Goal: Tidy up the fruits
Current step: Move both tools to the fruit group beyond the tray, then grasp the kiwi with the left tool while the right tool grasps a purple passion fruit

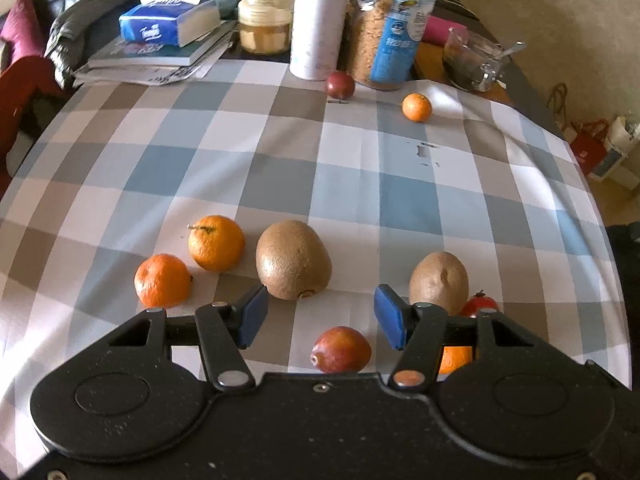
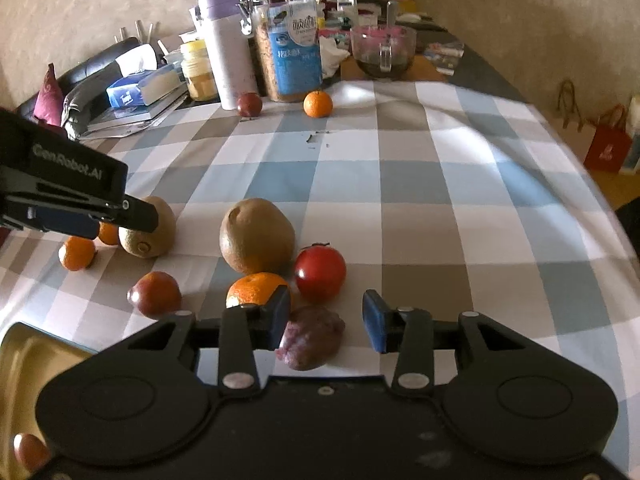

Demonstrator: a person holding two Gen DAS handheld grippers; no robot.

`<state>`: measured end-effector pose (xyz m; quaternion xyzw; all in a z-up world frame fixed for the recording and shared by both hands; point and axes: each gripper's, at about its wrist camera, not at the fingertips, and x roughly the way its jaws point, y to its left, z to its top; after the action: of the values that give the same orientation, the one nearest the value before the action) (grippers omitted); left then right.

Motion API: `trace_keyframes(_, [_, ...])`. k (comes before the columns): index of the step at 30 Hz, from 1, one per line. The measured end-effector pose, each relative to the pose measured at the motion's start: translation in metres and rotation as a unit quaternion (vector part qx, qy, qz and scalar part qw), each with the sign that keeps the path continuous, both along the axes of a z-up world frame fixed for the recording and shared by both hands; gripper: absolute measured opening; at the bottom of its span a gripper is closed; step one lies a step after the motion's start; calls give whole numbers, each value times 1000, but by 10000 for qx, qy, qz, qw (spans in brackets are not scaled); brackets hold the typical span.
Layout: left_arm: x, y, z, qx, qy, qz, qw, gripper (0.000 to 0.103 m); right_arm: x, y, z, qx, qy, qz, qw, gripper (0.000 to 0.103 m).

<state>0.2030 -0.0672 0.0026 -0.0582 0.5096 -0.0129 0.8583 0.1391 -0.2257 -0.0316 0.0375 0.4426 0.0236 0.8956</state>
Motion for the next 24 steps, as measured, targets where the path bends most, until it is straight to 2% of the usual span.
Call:
trace_keyframes(4, [-1,1,-2,76,39,29,10000,63,-4,6,1,-249,-104,209,9994,43])
trace_keyframes(8, [-3,-1,2,203,-46,-37,9998,63,-11,16,1,-701,-331,485,9958,42])
trace_keyframes(11, [-1,-3,4,271,-82,-110,9995,63,-17,25,-1,-1014,-546,788,9902,26])
trace_keyframes(12, [-1,-4,4,316,-79,-137,9994,63,-19,27,-1,-1032,-574,907,9888,17])
trace_keyframes(13, [-1,-4,4,353,-77,-153,9992,63,-21,29,0,-1017,-582,965,9884,14])
trace_keyframes(16, [-2,-2,3,369,-66,-202,9991,63,-19,28,0,-949,-570,898,9898,14])
trace_keyframes(21, [-5,2,-1,386,4,-196,9991,63,-10,12,1,-405,-357,649,9964,15])
trace_keyframes(24, [-5,3,-3,367,29,-226,9991,63,-4,2,2,-141,-149,414,9989,29])
